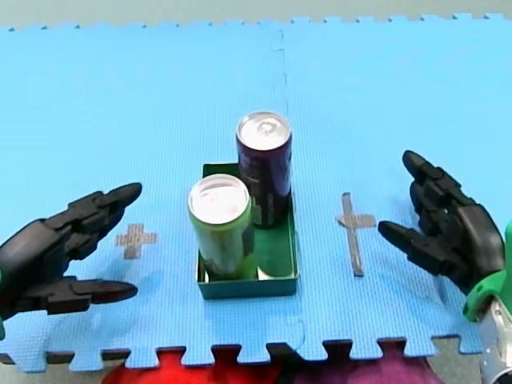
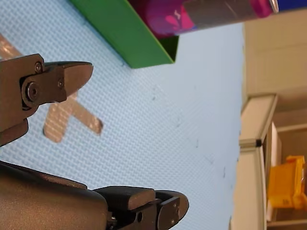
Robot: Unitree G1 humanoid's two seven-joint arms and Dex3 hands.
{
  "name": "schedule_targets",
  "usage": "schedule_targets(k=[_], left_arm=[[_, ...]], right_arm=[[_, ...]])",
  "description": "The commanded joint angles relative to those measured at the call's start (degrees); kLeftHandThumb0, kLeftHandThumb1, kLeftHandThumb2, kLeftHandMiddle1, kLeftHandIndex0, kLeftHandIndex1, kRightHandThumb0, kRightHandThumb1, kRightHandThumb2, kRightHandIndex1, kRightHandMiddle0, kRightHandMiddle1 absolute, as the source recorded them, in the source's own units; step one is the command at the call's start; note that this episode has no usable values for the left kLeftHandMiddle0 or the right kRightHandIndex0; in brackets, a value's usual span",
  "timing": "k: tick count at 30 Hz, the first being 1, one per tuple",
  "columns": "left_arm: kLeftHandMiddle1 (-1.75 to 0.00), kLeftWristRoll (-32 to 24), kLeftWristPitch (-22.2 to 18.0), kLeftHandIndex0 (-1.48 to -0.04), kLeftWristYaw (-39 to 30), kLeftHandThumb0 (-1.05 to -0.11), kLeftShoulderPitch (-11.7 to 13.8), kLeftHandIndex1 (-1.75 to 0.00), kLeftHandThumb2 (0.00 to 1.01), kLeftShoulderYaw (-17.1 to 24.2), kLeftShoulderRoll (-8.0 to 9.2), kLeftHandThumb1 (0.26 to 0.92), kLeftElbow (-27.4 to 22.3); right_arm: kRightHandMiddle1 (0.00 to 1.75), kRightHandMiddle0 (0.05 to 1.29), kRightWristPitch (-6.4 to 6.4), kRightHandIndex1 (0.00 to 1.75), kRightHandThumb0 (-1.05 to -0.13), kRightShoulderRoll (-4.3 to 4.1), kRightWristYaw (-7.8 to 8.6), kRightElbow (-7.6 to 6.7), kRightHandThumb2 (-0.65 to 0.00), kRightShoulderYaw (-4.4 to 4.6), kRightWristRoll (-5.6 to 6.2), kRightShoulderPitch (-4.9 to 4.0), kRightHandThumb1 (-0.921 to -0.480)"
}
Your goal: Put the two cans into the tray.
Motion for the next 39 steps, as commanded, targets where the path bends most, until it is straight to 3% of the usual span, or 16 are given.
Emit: schedule_targets(k=[1,4,8,9,10,11,13,14,16,25,33,39], left_arm=[[0.00,-0.5,-1.5,-0.14,1.0,-1.048,0.7,0.00,0.00,1.2,-0.50,0.736,1.0],[0.00,-1.6,-3.7,-0.14,2.4,-1.048,0.9,0.00,0.00,2.1,-2.61,0.735,2.6],[0.00,-6.6,-9.8,-0.15,3.7,-1.048,-1.3,0.00,0.00,5.0,-8.88,0.719,9.1],[0.00,-7.6,-11.1,-0.17,4.0,-1.048,-2.0,-0.01,0.00,5.6,-10.33,0.711,10.9],[-0.01,-8.2,-12.1,-0.20,4.3,-1.048,-2.5,-0.03,0.00,6.0,-11.35,0.688,12.2],[-0.01,-8.4,-13.0,-0.22,4.7,-1.026,-3.0,-0.03,0.00,6.2,-12.19,0.664,13.3],[-0.01,-8.2,-14.5,-0.25,5.6,-0.967,-3.5,-0.02,0.00,6.4,-13.20,0.630,14.4],[-0.01,-7.8,-15.3,-0.26,6.3,-0.934,-3.8,-0.02,0.00,6.5,-13.49,0.618,14.9],[-0.02,-6.9,-17.0,-0.29,7.4,-0.870,-4.4,-0.02,0.01,6.8,-13.79,0.627,16.4],[-0.02,-0.1,-30.0,-0.35,12.6,-0.901,-8.7,-0.01,0.03,6.8,-13.35,0.750,29.2],[-0.02,0.1,-34.4,-0.39,13.1,-0.945,-12.0,-0.01,0.02,7.1,-13.72,0.815,35.7],[-0.01,-1.0,-35.5,-0.41,11.5,-0.957,-12.6,-0.01,0.02,7.4,-13.72,0.838,37.2]], right_arm=[[0.00,0.26,-0.09,0.00,-1.048,-0.34,0.19,0.18,-0.064,-0.11,0.20,-0.14,-0.921],[0.00,0.26,-0.12,0.00,-1.048,-0.22,0.27,0.21,-0.063,-0.01,0.10,-0.19,-0.921],[0.00,0.27,-0.70,0.00,-1.048,0.39,-0.55,0.00,-0.062,0.60,-0.59,-0.20,-0.921],[0.00,0.27,-1.47,0.00,-1.048,0.63,-1.27,-0.20,-0.062,1.08,-1.24,-0.09,-0.921],[0.01,0.27,-2.92,0.00,-1.048,0.85,-2.66,-0.55,-0.060,1.90,-2.46,0.16,-0.921],[0.01,0.27,-5.21,0.00,-1.048,1.01,-5.17,-1.11,-0.055,3.25,-4.67,0.61,-0.916],[0.01,0.28,-9.90,0.00,-0.951,1.10,-9.65,-2.59,-0.023,5.97,-9.14,1.69,-0.882],[0.00,0.28,-11.37,0.00,-0.912,1.15,-10.90,-3.14,-0.016,6.82,-10.47,1.98,-0.878],[0.00,0.28,-12.56,0.00,-0.853,1.27,-12.23,-3.54,-0.010,7.51,-11.56,2.12,-0.877],[0.01,0.30,-12.80,0.00,-0.798,1.86,-15.23,-3.19,-0.010,8.56,-12.20,1.83,-0.905],[0.01,0.32,-13.09,0.00,-0.833,1.82,-20.32,-3.32,-0.077,10.77,-14.94,1.52,-0.921],[0.01,0.33,-12.85,0.00,-0.852,1.69,-21.75,-3.36,-0.128,11.42,-15.10,1.44,-0.921]])
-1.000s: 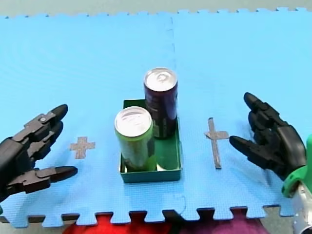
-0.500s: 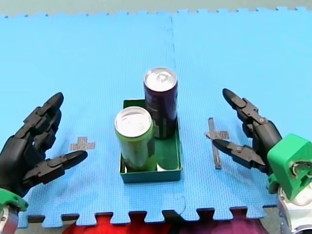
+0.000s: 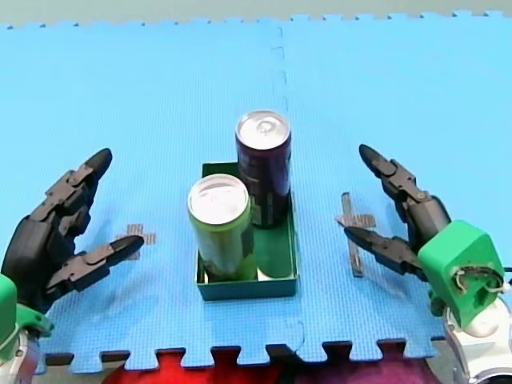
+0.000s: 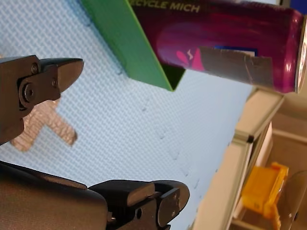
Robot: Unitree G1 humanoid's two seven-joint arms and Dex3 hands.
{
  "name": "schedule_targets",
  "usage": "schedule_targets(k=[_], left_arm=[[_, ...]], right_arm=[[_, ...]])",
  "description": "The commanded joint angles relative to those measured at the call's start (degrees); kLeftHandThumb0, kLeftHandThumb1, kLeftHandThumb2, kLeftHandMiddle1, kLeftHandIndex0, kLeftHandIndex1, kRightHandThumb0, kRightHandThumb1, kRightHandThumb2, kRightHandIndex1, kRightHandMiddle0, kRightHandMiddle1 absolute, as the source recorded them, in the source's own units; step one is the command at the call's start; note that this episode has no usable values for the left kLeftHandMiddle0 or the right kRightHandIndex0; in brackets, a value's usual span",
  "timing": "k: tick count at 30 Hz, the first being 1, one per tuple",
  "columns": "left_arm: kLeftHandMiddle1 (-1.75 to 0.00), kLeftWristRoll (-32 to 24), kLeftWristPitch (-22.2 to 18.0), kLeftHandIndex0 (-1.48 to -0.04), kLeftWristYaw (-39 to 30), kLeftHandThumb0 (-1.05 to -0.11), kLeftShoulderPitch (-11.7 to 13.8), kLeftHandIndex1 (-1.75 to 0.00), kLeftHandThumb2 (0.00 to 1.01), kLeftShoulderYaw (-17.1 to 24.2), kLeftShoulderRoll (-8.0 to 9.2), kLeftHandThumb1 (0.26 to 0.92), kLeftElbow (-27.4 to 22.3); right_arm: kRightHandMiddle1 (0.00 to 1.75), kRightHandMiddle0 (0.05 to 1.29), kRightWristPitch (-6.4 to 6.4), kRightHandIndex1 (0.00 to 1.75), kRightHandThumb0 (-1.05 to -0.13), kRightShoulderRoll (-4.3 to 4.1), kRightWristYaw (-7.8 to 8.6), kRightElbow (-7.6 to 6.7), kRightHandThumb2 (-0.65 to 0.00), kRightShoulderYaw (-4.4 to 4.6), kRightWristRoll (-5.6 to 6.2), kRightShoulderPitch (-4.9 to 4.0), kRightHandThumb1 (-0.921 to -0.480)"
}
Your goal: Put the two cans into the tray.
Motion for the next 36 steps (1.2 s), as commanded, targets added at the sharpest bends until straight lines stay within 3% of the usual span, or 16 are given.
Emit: schedule_targets(k=[1,9,15,19,23,26,29,32,36], left_arm=[[-0.01,-0.5,-0.5,-0.42,-0.6,-0.958,-0.4,-0.01,0.02,0.3,0.24,0.842,0.7],[-0.01,-0.6,-1.4,-0.43,-1.7,-0.964,-0.6,-0.01,0.01,0.6,0.35,0.861,1.8],[-0.01,-0.3,-1.7,-0.44,-1.6,-0.968,-0.3,-0.01,0.01,0.5,0.30,0.873,1.6],[-0.01,0.0,-1.6,-0.44,-1.3,-0.981,0.0,0.00,0.01,0.5,0.40,0.888,1.4],[0.00,1.3,-1.2,-0.44,0.4,-0.995,0.5,0.00,0.01,0.1,0.65,0.905,0.8],[0.00,1.7,-0.9,-0.45,1.1,-1.005,0.7,0.00,0.01,0.0,0.70,0.915,0.6],[0.00,2.2,-0.5,-0.45,2.0,-1.016,0.8,0.00,0.01,-0.1,0.81,0.920,0.1],[0.00,2.7,-0.1,-0.44,2.7,-1.028,0.9,0.00,0.02,-0.3,0.92,0.921,-0.5],[0.00,2.8,0.2,-0.44,3.1,-1.044,0.7,0.00,0.04,-0.5,1.13,0.921,-0.7]], right_arm=[[0.01,0.33,0.00,0.00,-0.855,-0.35,-0.37,-0.11,-0.137,0.16,0.10,-0.16,-0.921],[0.01,0.35,0.23,0.00,-0.868,-0.50,-0.63,-0.34,-0.180,0.33,0.53,-0.04,-0.921],[0.00,0.35,0.50,0.00,-0.911,-0.73,0.08,-0.67,-0.242,0.04,1.46,0.29,-0.921],[0.00,0.34,1.02,0.01,-0.943,-0.88,2.75,-0.96,-0.348,-0.85,3.66,0.40,-0.921],[0.00,0.33,2.96,0.01,-0.966,-0.62,6.88,-1.44,-0.403,-2.03,6.73,0.64,-0.921],[0.00,0.32,4.17,0.00,-0.968,-0.34,8.29,-1.74,-0.440,-2.65,8.07,0.79,-0.921],[0.00,0.32,4.52,0.00,-0.974,-0.12,8.97,-1.98,-0.460,-3.12,8.86,0.84,-0.921],[0.00,0.32,4.58,0.00,-0.979,-0.11,9.14,-2.36,-0.473,-3.21,8.94,0.92,-0.921],[0.00,0.32,5.11,0.00,-0.993,-0.13,9.54,-4.32,-0.500,-3.24,9.29,1.56,-0.921]])
